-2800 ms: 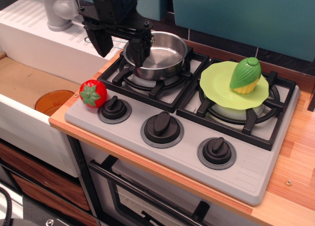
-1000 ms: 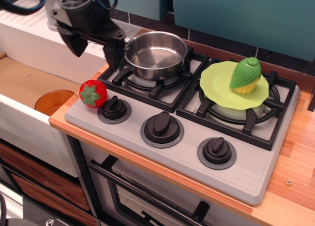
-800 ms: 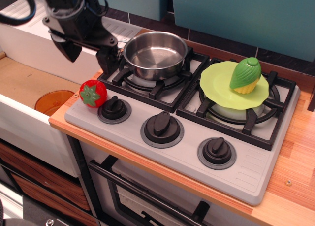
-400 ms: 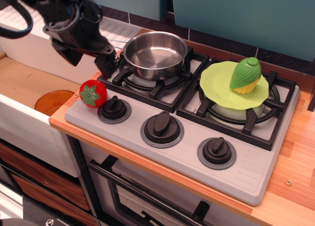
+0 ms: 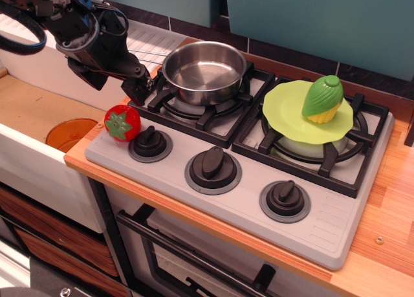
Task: Put corncob on plate and strawberry in pot or pan on stove
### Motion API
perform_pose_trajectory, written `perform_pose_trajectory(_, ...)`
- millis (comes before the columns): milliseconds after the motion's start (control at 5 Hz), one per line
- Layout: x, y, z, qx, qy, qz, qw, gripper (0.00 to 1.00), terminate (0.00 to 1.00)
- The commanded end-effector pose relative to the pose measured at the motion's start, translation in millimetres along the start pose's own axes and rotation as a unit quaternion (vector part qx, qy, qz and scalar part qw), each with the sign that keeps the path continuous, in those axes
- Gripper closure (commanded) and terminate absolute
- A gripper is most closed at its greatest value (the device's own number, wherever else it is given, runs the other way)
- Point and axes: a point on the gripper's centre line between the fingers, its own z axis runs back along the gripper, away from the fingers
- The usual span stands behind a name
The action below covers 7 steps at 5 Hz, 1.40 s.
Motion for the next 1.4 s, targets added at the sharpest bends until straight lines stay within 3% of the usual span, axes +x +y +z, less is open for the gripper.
perform_pose_trajectory(0, -2.8, 3.4, -9.1, 0.002, -0.013, 0.001, 0.9999, 0.0, 0.0)
perform_pose_trajectory(800, -27.0, -9.8, -26.4, -0.006, -0.023, 0.018, 0.9996, 0.0, 0.0)
perform_pose_trajectory(1000, -27.8, -13.7, -28.0, -0.007, -0.019, 0.028, 0.9994, 1.0, 0.0)
perform_pose_trajectory(1200, -22.9, -17.3, -18.6, -0.01, 0.0, 0.026, 0.9996, 1.0, 0.0)
